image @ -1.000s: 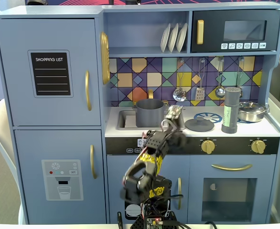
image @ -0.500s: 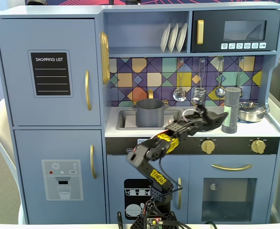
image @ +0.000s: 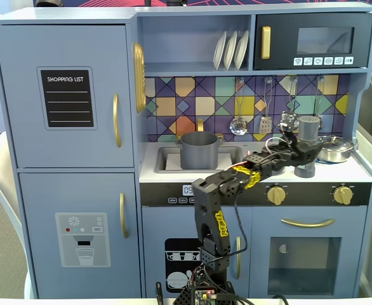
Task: Put salt in the gray recipient
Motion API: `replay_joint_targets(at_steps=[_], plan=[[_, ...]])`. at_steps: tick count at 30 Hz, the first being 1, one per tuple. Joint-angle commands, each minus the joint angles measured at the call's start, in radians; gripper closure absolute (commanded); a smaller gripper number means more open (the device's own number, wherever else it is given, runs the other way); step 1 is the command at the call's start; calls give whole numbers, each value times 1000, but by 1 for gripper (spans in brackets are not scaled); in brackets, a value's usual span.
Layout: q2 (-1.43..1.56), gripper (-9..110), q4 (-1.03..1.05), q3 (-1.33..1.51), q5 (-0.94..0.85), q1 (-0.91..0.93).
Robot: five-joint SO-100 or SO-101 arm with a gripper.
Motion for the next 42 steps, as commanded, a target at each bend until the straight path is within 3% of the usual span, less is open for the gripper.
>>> replay_joint_targets(at_steps=[1, 10, 12, 15, 16, 24, 33, 37, 42], plan=[[-91, 40, -20, -189, 3, -26], [-245, 50, -20, -370, -25, -55], [-255, 64, -25, -374, -54, -64], [-255, 98, -23, -379, -86, -80], [-253, 101, -28, -382, -67, -83], [-74, 101, 60, -399, 150, -107], [276, 101, 584, -428, 861, -399], [316, 101, 753, -460, 1284, -595], [272, 101, 811, -514, 1850, -779]])
